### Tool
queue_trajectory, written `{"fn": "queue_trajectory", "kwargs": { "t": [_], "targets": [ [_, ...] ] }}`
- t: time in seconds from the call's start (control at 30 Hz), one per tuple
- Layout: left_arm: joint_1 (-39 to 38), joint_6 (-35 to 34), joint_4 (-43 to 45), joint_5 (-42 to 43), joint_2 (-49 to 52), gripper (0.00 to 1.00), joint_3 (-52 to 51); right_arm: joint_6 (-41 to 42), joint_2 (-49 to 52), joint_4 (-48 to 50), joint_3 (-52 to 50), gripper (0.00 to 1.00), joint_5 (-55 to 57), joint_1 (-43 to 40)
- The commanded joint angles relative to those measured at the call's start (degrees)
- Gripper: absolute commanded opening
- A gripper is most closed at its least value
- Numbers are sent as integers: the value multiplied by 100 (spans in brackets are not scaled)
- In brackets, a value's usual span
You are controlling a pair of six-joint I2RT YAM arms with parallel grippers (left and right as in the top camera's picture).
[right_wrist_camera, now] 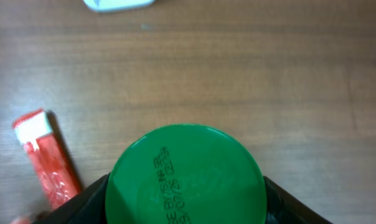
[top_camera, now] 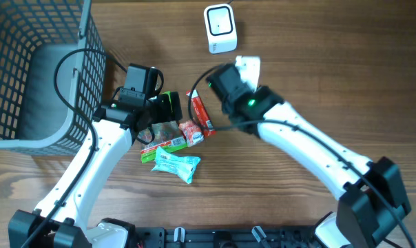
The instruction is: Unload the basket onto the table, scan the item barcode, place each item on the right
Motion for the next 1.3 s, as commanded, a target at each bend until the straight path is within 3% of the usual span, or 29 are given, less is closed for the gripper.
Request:
{"fn": "queue_trajectory", "kwargs": {
  "t": [0.0, 0.07, 0.33, 0.47, 0.5, 0.57, 0.73, 0.8, 0.9, 1.13, 1.27],
  "targets": [
    [24, 92, 2, -13, 35, 100, -17, -205, -57, 994, -868, 68, 887, 83],
    [24, 92, 2, -13, 35, 100, -17, -422, -59, 1480, -1307, 68, 780, 83],
    [24, 92, 2, -13, 35, 100, -17, -404, -57, 1552, -1375, 71, 328, 72],
    [24, 92, 2, -13, 35, 100, -17, -422, -85, 1537, -1373, 87, 264, 72],
    [24, 92, 2, -13, 35, 100, -17, -444, -166, 1515, -1362, 100, 251, 72],
    [24, 92, 2, -13, 35, 100, -17, -1016, -378, 1488, -1292, 100, -153, 59],
    [24, 92, 2, -13, 35, 100, -17, -1794, -938, 101, 133, 100, -2282, -730],
    [24, 92, 2, -13, 35, 100, -17, -2684, -857, -658, 610, 100, -3056, -1224],
    [24, 92, 2, -13, 35, 100, -17, -3838, -713, -1237, 610, 100, -3185, -1493],
    [24, 92, 2, -13, 35, 100, -17, -3722, 341, -1108, 422, 99, -3082, -1416],
    [24, 92, 2, -13, 35, 100, -17, -3722, 846, -957, 422, 92, -3075, -1416]
  ]
}}
